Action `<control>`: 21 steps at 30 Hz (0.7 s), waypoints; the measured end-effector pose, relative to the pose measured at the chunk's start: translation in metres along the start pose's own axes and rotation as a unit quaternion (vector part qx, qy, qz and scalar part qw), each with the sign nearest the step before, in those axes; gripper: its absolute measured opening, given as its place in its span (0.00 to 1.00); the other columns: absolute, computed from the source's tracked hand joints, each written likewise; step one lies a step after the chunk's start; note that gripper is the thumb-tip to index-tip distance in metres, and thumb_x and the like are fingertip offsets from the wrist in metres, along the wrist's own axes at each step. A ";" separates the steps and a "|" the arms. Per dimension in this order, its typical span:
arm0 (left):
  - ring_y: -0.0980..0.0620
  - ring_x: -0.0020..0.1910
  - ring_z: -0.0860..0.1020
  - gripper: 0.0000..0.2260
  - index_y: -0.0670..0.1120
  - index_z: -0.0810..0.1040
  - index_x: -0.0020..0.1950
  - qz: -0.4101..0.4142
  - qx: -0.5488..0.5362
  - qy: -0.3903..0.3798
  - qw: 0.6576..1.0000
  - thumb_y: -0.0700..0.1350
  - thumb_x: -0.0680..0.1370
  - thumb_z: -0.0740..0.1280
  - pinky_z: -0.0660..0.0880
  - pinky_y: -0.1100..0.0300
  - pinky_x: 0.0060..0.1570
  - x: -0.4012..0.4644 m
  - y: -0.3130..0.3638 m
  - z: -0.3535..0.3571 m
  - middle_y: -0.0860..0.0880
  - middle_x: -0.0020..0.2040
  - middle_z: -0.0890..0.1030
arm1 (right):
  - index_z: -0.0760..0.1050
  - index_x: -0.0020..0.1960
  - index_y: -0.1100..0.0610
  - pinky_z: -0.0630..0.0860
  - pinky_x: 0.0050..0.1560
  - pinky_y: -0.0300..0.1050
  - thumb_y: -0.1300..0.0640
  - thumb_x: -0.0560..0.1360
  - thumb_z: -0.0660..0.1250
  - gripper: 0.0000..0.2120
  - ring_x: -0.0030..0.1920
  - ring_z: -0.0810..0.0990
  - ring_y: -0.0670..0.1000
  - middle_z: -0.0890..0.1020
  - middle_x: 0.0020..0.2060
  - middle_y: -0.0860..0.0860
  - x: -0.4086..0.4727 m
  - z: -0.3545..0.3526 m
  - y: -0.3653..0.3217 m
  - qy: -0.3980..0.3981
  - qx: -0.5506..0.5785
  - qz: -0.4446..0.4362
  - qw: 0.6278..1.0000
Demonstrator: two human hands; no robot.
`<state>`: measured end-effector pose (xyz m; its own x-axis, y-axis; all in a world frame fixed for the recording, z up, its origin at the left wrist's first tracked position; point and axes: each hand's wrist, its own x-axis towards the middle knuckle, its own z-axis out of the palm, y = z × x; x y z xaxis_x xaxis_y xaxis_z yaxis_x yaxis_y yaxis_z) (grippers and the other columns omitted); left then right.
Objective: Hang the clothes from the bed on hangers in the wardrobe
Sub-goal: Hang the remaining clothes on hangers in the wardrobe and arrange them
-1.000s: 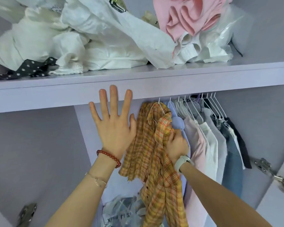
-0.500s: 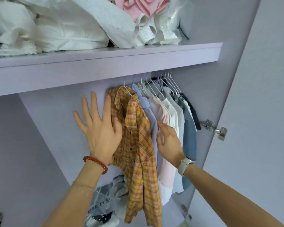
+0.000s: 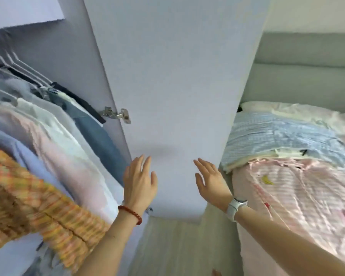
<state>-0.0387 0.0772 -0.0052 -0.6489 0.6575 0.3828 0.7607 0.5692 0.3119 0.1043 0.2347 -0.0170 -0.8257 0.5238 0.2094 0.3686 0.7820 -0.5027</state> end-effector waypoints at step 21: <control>0.47 0.71 0.62 0.21 0.44 0.63 0.72 0.416 -0.148 -0.392 0.807 0.43 0.79 0.58 0.60 0.50 0.70 -0.054 0.465 0.249 0.45 0.72 0.64 | 0.58 0.73 0.57 0.61 0.68 0.49 0.55 0.80 0.52 0.21 0.71 0.60 0.54 0.63 0.72 0.53 -0.290 -0.150 0.308 0.163 -0.050 0.535 0.828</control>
<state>0.3464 0.4289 -0.0971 0.3679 0.9276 -0.0650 0.8316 -0.2969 0.4694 0.5213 0.3748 -0.1069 0.1479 0.9851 -0.0877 0.8610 -0.1719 -0.4788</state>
